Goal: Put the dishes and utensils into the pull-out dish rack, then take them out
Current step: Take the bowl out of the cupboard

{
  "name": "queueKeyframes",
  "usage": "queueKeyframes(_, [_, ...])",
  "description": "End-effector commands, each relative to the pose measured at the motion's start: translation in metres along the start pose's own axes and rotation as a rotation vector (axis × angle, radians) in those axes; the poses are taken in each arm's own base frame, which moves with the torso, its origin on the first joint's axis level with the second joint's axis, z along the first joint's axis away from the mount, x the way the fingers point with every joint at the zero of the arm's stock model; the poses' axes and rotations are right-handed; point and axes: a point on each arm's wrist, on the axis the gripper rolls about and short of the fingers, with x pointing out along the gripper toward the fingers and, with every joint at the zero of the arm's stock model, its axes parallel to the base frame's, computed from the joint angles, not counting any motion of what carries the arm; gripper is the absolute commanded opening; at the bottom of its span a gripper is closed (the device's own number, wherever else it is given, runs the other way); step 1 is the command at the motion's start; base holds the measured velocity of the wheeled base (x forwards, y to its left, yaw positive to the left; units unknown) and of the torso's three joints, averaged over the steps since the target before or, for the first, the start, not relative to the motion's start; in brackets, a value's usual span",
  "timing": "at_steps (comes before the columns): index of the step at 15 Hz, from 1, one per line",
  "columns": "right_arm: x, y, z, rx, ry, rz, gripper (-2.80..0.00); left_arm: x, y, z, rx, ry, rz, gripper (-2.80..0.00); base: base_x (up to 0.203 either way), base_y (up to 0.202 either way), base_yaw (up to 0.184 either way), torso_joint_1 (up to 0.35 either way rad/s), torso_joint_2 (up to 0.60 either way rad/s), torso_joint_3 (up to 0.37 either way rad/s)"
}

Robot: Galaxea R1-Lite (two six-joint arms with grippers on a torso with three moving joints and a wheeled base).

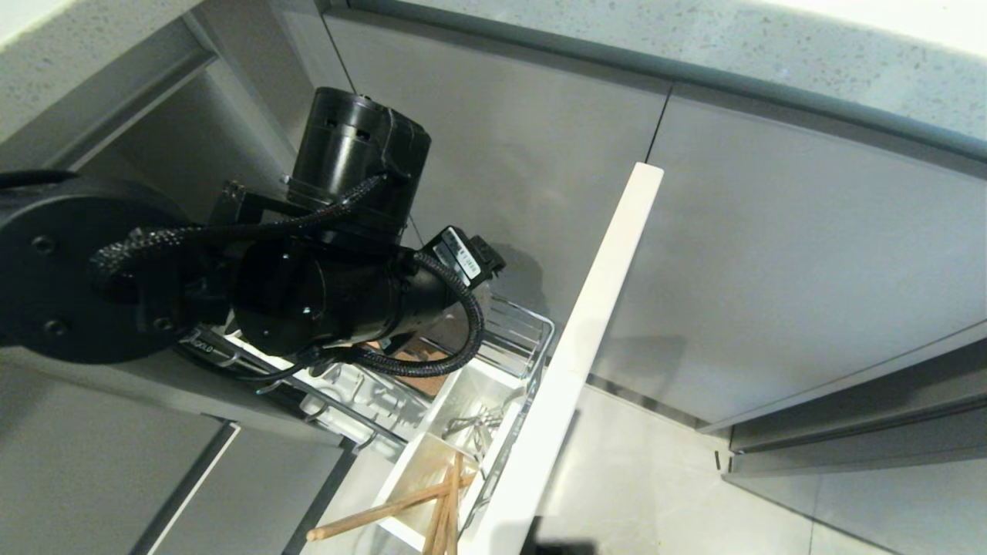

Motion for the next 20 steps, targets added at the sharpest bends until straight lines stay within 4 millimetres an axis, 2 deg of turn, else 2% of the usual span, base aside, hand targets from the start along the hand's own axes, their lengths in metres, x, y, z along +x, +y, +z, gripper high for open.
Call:
queueKeyframes(1, [0.000,0.000,0.000,0.000,0.002,0.000,-2.80,0.006,0.002,0.002,-0.002,-0.016,0.006,0.00,0.000,0.000,0.000,0.000,0.00,0.000])
queueKeyframes(11, [0.000,0.000,0.000,0.000,0.002,0.000,-2.80,0.009,0.005,0.008,-0.008,-0.029,-0.008,0.00,0.000,0.000,0.000,0.000,0.00,0.000])
queueKeyframes(12, [0.000,0.000,0.000,0.000,0.002,0.000,-2.80,0.008,0.005,0.009,-0.004,-0.030,-0.009,-2.80,0.000,0.000,0.000,0.000,0.00,0.000])
queueKeyframes(20, [0.000,0.000,0.000,0.000,0.002,0.000,-2.80,-0.001,0.006,0.013,-0.010,-0.037,-0.026,-2.80,0.000,0.000,0.000,0.000,0.00,0.000])
